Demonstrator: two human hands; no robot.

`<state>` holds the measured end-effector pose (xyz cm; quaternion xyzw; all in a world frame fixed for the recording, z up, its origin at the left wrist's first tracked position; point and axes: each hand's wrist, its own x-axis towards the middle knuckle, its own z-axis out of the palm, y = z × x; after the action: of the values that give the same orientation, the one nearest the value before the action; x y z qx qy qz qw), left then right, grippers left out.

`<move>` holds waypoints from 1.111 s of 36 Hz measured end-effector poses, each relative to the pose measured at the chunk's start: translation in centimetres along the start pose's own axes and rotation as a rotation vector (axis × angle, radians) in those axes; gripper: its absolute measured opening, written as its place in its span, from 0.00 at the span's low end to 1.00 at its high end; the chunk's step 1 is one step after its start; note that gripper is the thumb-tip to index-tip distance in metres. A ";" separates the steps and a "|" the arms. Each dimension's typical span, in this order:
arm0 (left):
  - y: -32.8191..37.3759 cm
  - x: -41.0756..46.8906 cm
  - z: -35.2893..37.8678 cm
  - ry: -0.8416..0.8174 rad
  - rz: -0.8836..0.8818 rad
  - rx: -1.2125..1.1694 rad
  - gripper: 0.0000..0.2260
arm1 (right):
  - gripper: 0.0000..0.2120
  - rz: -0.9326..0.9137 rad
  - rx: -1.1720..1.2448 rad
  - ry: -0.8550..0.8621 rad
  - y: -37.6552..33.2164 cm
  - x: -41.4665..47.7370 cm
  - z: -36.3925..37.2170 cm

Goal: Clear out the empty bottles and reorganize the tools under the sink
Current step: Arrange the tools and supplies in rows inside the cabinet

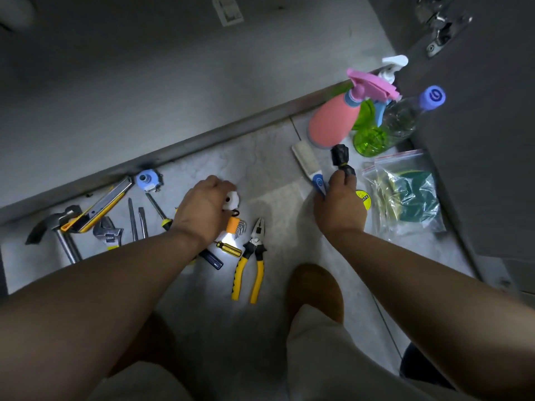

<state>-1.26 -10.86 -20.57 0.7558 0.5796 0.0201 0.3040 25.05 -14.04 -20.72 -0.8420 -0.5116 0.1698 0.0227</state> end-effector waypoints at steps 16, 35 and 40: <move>0.8 -3.1 -3.2 0.092 0.038 -0.161 0.17 | 0.14 -0.417 0.660 -0.363 -10.1 -4.1 2.3; -6.8 -3.3 -5.5 0.306 -0.311 -0.016 0.20 | 0.23 -0.685 0.349 -0.350 -11.1 -2.5 2.2; -7.6 -2.8 -5.6 0.263 -0.310 -0.030 0.14 | 0.23 -0.767 0.220 -0.424 -14.3 -1.4 3.0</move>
<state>-10.89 -9.85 -18.76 0.6439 0.7232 0.0802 0.2365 11.34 -8.89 -20.13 -0.5307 -0.7589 0.3711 0.0680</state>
